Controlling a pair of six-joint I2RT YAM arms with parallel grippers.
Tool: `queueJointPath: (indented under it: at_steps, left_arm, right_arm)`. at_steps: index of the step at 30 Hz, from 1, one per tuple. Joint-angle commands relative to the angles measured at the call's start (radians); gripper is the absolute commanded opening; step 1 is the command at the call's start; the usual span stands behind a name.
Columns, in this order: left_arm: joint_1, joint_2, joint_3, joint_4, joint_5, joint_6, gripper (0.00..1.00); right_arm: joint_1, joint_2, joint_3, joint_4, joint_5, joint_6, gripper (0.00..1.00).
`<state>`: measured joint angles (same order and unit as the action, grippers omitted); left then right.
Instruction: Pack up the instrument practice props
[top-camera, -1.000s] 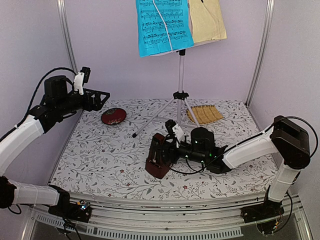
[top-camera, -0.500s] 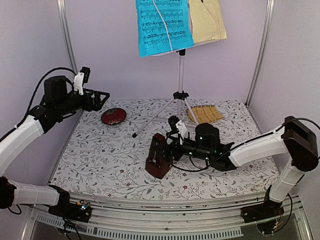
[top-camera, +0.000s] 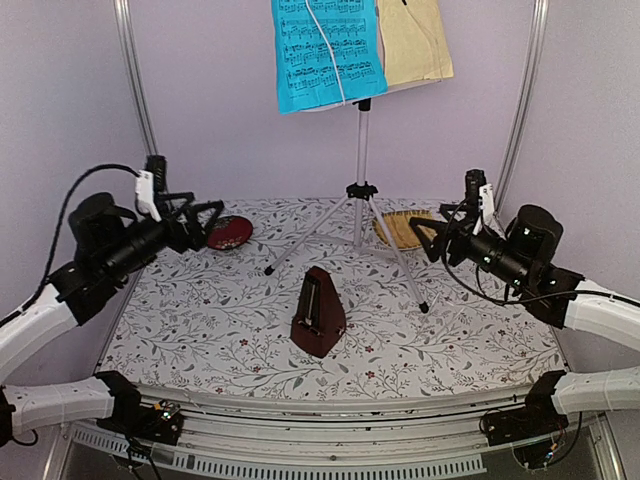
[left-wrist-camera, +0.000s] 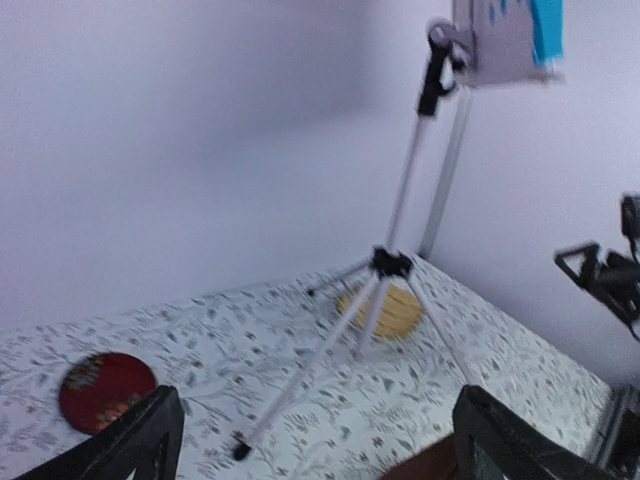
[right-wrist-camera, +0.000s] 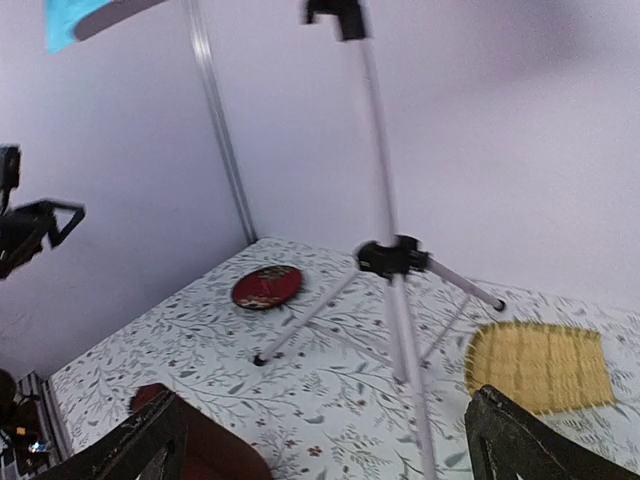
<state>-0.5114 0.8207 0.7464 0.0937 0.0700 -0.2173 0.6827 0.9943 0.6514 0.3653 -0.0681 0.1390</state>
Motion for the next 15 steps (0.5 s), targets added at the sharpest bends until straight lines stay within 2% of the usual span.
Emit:
queueJointPath:
  at_steps: [1,3,6,9,15]
  left_arm:
    - [-0.144,0.183,-0.105,0.144,0.222,0.037,0.94]
    - [-0.214,0.276,-0.117,0.137,0.250,0.105,0.94]
    - [-0.259,0.369,-0.111,0.130,0.290,0.125,0.93]
    - [-0.289,0.415,-0.121,0.189,0.304,0.128,0.93]
    - [-0.328,0.490,-0.116,0.297,0.243,0.116,0.94]
  right_arm:
    - [-0.177,-0.014,-0.003,-0.249,-0.100,0.163,0.99]
    - [-0.243,-0.015,-0.007,-0.281,-0.129,0.202,0.99]
    - [-0.305,-0.023,-0.020,-0.298,-0.167,0.243,0.99]
    - [-0.318,-0.039,-0.042,-0.270,-0.174,0.260,0.99]
    - [-0.319,-0.032,-0.066,-0.210,-0.207,0.306,0.99]
